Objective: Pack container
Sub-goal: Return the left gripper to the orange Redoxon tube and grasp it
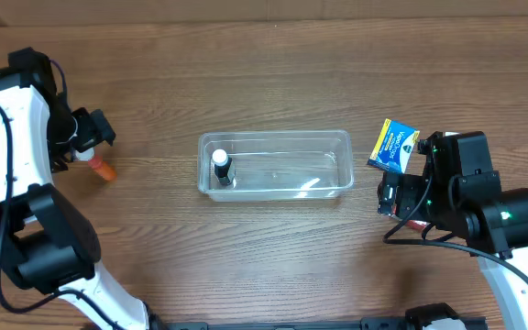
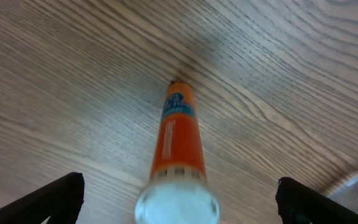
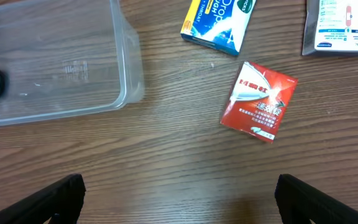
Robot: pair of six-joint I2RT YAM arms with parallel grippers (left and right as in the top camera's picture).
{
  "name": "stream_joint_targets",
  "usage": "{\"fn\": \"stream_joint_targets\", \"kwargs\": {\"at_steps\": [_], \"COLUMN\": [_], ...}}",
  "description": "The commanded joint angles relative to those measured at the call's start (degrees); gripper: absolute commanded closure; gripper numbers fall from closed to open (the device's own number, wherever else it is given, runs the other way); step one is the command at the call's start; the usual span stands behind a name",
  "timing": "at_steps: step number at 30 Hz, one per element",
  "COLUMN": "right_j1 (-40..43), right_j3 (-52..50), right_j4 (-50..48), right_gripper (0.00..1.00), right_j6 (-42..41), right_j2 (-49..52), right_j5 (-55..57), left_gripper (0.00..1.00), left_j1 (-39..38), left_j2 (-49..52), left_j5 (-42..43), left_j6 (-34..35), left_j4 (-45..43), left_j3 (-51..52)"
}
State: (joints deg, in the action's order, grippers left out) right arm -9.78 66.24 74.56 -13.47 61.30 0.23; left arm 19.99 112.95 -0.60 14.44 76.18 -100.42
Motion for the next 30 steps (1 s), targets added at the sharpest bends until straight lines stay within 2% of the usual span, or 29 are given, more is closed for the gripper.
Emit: {"fn": "stream_joint_targets", "kwargs": {"at_steps": [1,3,6,8,10,11,13,17,22,26,30], "right_j1": [0.2,0.2,0.2,0.2,0.2,0.2,0.2,0.2,0.2,0.2,0.2], "right_j3": [1.7,1.7,1.7,1.7,1.7,1.7,1.7,1.7,1.7,1.7,1.7], "right_j4": [-0.3,-0.3,-0.3,-0.3,-0.3,-0.3,-0.3,-0.3,-0.3,-0.3,-0.3], "right_gripper": [0.00,0.00,0.00,0.00,0.00,0.00,0.00,0.00,0.00,0.00,0.00], "right_j6": [-0.1,-0.1,-0.1,-0.1,-0.1,-0.1,-0.1,-0.1,-0.1,-0.1,-0.1], "right_j2": [-0.4,-0.4,-0.4,-0.4,-0.4,-0.4,-0.4,-0.4,-0.4,-0.4,-0.4], "right_j5": [0.3,0.3,0.3,0.3,0.3,0.3,0.3,0.3,0.3,0.3,0.3], "left_gripper": [0.01,0.11,0.39,0.47,0.61,0.71,0.79,0.89,0.94,0.95,0.96], "left_j1": [0.1,0.1,0.1,0.1,0.1,0.1,0.1,-0.6,-4.7,-16.9,-29.0], "left_j2": [3.0,4.3,4.8,4.8,4.7,4.7,4.5,2.5,-11.1,-23.3,-25.2], "left_j5": [0.7,0.6,0.6,0.6,0.6,0.6,0.7,0.8,8.8,8.8,6.5], "left_j6": [-1.2,-1.2,-1.2,-1.2,-1.2,-1.2,-1.2,-1.1,-1.1,-1.2,-0.6], "left_j4": [-0.4,-0.1,0.0,0.3,0.6,0.7,1.4,3.9,6.6,9.9,13.0], "left_j3": [0.5,0.6,0.6,0.6,0.6,0.6,0.3,-0.7,-0.8,-0.7,0.4]}}
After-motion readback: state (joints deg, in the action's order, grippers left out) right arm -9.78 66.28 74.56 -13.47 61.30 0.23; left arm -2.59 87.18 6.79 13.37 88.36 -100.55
